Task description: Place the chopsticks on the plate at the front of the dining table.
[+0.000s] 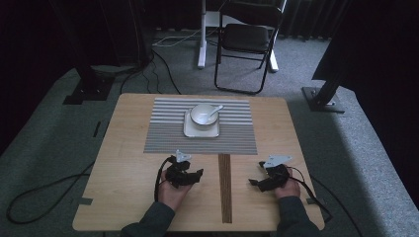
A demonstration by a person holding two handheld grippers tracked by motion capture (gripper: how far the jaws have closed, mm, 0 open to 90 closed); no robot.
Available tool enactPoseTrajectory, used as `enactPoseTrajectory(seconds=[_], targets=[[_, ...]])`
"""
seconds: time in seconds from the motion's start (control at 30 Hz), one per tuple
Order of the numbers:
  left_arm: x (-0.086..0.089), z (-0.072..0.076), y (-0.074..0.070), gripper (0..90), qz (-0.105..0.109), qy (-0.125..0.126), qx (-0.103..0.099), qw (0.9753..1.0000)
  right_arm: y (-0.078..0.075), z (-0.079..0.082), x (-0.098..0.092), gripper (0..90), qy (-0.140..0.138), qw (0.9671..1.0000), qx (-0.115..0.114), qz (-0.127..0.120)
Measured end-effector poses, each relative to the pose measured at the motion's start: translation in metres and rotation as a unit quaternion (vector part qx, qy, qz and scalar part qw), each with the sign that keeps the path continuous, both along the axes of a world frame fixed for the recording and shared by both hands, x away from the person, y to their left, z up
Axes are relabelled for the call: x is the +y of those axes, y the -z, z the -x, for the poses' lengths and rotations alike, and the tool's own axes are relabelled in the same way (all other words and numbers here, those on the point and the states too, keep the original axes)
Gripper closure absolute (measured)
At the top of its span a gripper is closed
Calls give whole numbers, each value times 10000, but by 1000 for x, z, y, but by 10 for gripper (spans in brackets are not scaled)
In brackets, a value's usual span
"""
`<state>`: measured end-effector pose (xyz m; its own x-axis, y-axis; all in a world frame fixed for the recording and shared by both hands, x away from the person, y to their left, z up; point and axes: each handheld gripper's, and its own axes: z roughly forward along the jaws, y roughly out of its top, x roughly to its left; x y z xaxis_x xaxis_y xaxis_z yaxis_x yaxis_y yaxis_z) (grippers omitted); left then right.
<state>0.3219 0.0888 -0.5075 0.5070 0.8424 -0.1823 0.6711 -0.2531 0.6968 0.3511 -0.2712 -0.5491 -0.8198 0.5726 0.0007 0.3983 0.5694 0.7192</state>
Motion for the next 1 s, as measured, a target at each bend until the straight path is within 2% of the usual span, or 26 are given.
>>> enactPoseTrajectory(seconds=[0.3,0.53,0.73,1.0], targets=[[-8,0,-1,390,28,21,-14,10000,0,0,0,116,0,10000,0,0],[-19,0,1,401,-15,124,2,9999,0,0,0,116,-1,10000,1,-1],[-23,-2,0,427,68,236,33,9997,0,0,0,116,0,10000,0,-1],[-33,-1,1,429,46,325,30,9995,0,0,0,116,3,10000,2,-3]])
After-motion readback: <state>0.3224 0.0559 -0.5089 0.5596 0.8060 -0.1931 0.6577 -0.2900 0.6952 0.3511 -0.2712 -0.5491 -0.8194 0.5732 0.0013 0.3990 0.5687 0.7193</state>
